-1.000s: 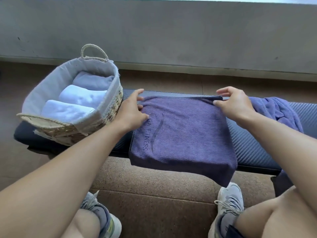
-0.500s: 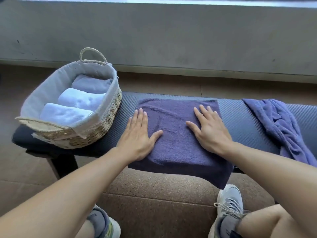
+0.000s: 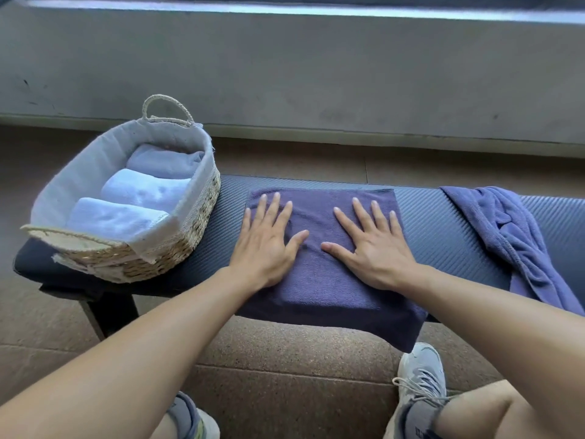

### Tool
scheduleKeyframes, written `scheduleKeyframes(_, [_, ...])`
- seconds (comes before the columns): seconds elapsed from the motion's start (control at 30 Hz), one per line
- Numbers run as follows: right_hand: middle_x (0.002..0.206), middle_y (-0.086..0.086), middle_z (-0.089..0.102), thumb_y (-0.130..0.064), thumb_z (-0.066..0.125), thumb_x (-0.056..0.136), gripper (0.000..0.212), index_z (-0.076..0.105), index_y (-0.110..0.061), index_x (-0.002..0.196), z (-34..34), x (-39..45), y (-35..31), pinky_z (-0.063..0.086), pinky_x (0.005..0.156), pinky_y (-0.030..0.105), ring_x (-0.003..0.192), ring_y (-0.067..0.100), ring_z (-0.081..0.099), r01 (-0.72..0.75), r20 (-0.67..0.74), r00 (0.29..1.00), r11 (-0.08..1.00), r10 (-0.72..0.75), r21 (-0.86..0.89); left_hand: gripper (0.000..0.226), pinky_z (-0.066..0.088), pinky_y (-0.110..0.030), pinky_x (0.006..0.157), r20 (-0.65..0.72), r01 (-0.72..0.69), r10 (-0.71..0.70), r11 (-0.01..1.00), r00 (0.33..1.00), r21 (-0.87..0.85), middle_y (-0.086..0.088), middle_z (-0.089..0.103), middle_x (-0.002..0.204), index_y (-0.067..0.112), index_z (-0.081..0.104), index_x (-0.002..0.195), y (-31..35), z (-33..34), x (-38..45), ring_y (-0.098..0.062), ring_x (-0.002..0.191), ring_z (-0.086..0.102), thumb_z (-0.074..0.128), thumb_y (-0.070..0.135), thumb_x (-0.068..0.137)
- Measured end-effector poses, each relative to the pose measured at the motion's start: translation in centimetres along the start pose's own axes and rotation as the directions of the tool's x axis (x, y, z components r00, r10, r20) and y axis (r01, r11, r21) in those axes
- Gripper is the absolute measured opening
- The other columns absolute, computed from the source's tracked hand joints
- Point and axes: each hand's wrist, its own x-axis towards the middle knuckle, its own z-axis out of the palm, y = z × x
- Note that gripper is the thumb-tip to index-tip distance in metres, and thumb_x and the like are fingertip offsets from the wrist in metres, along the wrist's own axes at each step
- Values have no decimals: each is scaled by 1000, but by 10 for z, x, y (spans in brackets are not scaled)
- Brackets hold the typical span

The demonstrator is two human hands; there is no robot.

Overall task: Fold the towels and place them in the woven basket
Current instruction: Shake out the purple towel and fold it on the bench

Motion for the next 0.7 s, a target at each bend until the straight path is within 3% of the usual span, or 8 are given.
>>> scheduleKeyframes(0.2, [170,-7,-10,-94,6,79,93,-5,-46,158,0,2,0,-12,122,56,155,27,-17,9,8,1000,1000,-9,-9,80,-14,-48,124,131,79,-88,994,987,74,8,-11,169,37,1,161,-8,2,27,-15,154,-19,15,78,93])
scheduleKeyframes(0.7, [170,-9,-9,-95,7,78,94,-3,-47,158,0,23,3,-13,122,55,155,24,-17,8,-8,1000,1000,-8,16,95,-10,-49,125,71,156,-161,985,984,75,5,-6,170,38,7,161,-19,-3,64,-20,156,-15,16,91,82])
